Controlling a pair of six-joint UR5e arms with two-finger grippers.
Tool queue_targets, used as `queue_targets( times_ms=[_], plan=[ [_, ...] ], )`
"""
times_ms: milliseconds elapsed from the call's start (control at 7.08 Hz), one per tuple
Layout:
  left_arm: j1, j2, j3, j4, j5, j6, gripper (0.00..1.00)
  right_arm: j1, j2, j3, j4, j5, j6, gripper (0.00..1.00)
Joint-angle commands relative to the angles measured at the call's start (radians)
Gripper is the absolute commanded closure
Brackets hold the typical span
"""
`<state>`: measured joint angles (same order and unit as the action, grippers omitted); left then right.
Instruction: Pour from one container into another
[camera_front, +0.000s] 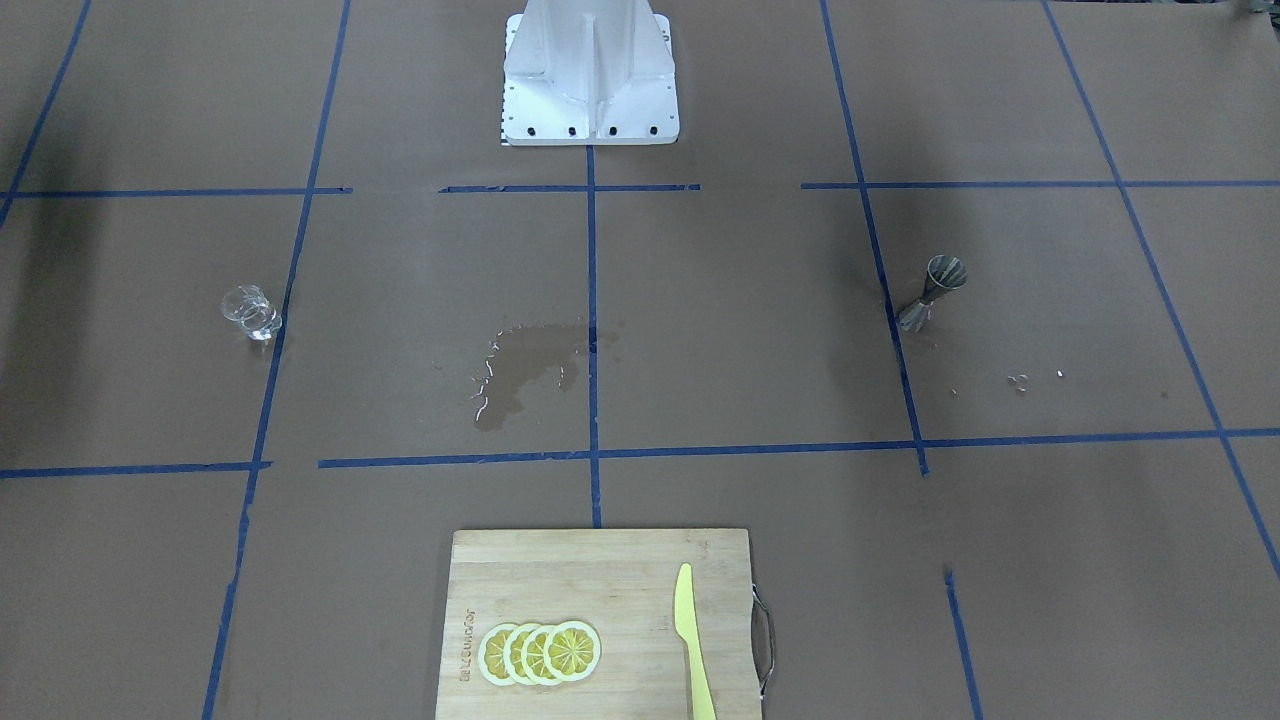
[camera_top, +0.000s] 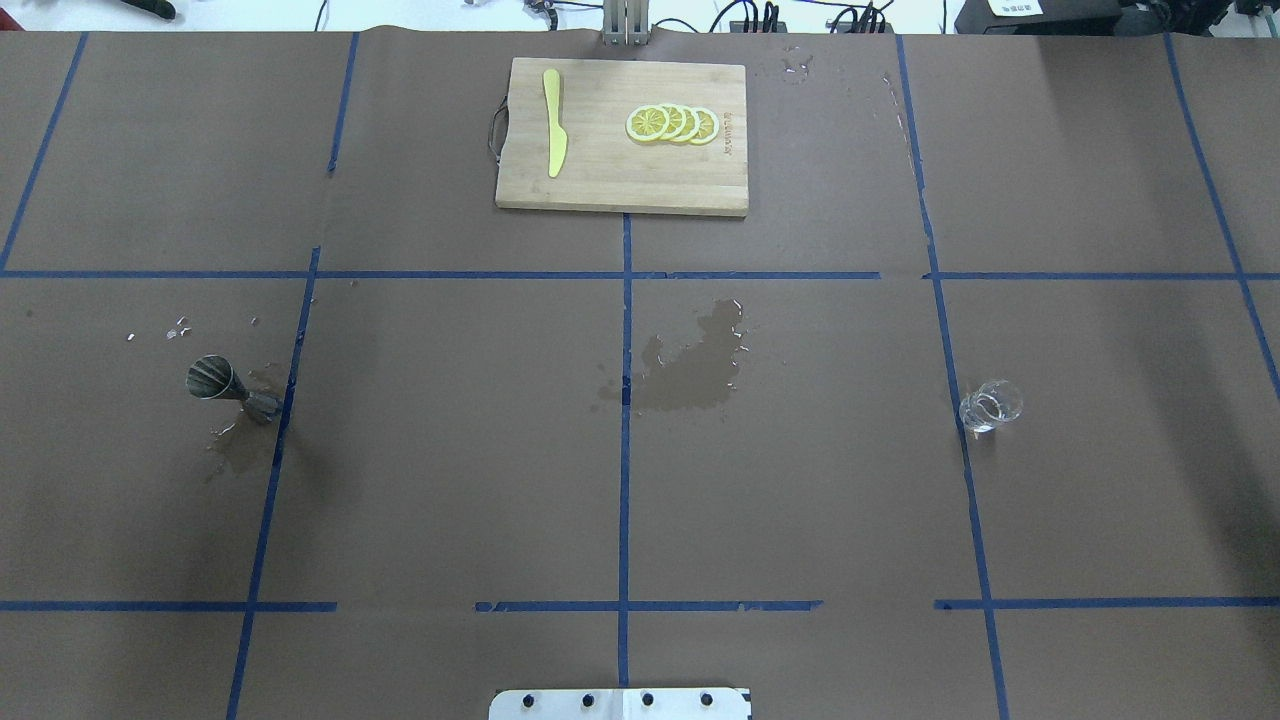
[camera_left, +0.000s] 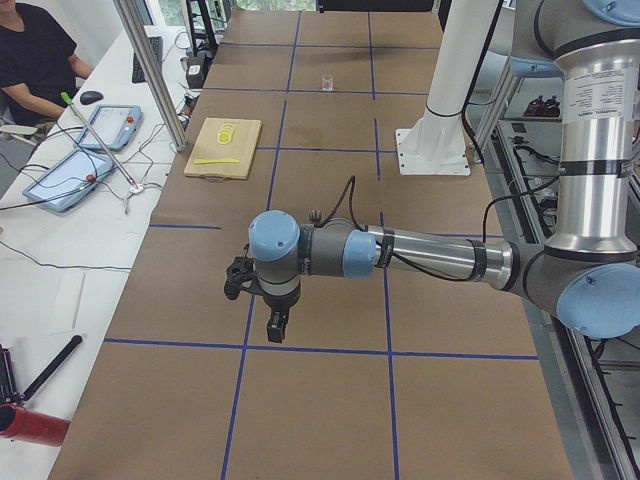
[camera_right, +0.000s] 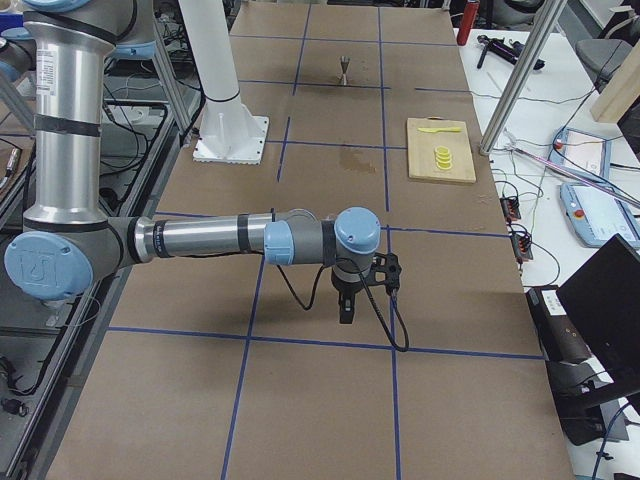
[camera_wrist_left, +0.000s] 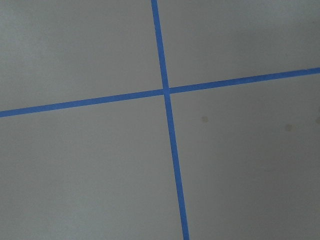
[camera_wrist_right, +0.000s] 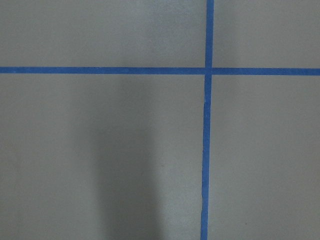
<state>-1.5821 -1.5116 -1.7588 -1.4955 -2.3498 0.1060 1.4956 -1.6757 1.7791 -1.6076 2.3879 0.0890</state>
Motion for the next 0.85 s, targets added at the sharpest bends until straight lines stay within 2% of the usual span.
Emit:
queue_targets(
  times_ms=[0, 424, 565, 707],
  plan=[
    [0.004, -0.001, -0.002, -0.005, 0.000, 0.000, 0.00, 0.000, 0.001, 0.005, 0.000, 0.000, 0.000, 0.00],
    [0.005, -0.004, -0.007, -0.011, -0.002, -0.005, 0.00, 0.000, 0.001, 0.011, 0.002, -0.001, 0.000, 0.00],
    [0.007, -0.006, -0.005, -0.029, -0.031, -0.009, 0.00, 0.000, 0.001, 0.011, 0.002, -0.001, 0.000, 0.00],
    [0.005, -0.004, -0.002, -0.069, -0.104, -0.011, 0.00, 0.000, 0.001, 0.010, 0.002, -0.001, -0.002, 0.00]
  ],
)
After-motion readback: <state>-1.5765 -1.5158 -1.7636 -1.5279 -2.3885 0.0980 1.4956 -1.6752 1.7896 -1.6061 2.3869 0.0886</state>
